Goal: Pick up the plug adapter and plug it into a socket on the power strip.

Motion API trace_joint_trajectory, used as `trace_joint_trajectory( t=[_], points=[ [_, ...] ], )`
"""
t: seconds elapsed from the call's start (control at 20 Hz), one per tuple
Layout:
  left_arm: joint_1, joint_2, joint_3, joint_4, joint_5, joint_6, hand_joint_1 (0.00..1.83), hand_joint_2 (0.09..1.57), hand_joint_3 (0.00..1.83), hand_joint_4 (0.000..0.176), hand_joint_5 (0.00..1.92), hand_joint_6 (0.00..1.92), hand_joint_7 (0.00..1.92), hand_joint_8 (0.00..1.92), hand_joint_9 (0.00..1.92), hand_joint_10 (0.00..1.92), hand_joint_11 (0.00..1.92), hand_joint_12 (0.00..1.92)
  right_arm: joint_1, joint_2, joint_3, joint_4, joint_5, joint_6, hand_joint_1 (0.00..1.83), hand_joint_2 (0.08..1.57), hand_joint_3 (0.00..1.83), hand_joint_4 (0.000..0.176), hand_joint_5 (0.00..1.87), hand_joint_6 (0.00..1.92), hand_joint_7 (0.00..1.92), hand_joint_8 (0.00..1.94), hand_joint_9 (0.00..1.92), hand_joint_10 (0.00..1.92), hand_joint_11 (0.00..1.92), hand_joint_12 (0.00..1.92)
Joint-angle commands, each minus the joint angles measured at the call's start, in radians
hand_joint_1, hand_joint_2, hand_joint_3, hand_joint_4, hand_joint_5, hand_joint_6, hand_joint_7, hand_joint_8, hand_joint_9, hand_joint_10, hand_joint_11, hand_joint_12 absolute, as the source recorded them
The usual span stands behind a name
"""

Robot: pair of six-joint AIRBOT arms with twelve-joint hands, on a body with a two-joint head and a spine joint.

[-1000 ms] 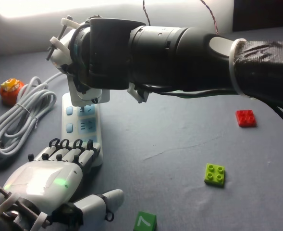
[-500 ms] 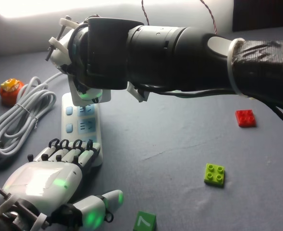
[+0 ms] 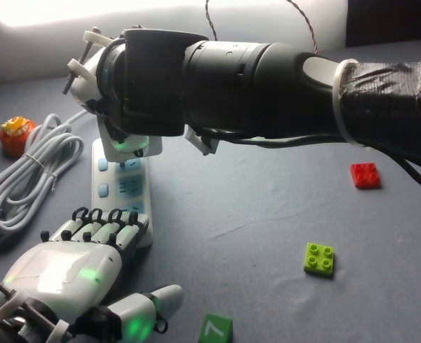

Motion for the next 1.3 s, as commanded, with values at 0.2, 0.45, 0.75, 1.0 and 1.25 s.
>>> trace_joint_trajectory(
  t=[0.2,0.45,0.75,1.0,1.25],
  points=[
    [0.008,0.003,-0.003,-0.010,-0.008,-0.004,0.00,1.27,0.00,0.000,0.04,0.00,0.10,0.00,0.12,0.01,0.00,0.58,0.010,0.000,-0.001,-0.050,0.050,-0.009,1.23,1.15,0.00,0.000,0.81,1.10,1.02,1.10,0.96,0.76,0.54,1.43],
    [0.008,0.003,-0.003,-0.009,-0.008,-0.003,0.00,1.28,0.00,0.000,0.05,0.00,0.11,0.00,0.12,0.00,0.00,0.60,0.001,-0.010,-0.001,-0.050,0.051,-0.023,1.23,1.16,0.00,0.000,0.81,1.11,1.00,1.13,0.94,0.78,0.53,1.44],
    [0.007,0.003,0.000,-0.009,-0.008,-0.007,0.00,1.27,0.00,0.000,0.02,0.00,0.08,0.00,0.10,0.00,0.00,0.57,-0.010,-0.040,0.000,-0.050,0.050,-0.018,1.23,1.15,0.00,0.000,0.81,1.11,1.02,1.09,0.96,0.77,0.57,1.41],
    [0.012,0.007,-0.004,-0.009,-0.008,-0.008,0.00,1.28,0.00,0.000,0.02,0.00,0.08,0.01,0.10,0.01,0.00,0.54,-0.044,-0.047,0.000,-0.011,0.069,-0.026,1.23,1.15,0.00,0.000,0.82,1.10,1.01,1.10,0.94,0.79,0.56,1.42],
    [0.012,0.010,-0.006,-0.009,-0.008,-0.010,0.00,1.27,0.00,0.000,0.04,0.00,0.09,0.00,0.10,0.00,0.00,0.59,-0.062,-0.046,0.000,-0.010,0.079,-0.026,1.22,1.15,0.00,0.000,0.83,1.11,1.02,1.07,0.96,0.77,0.58,1.40]
  ],
)
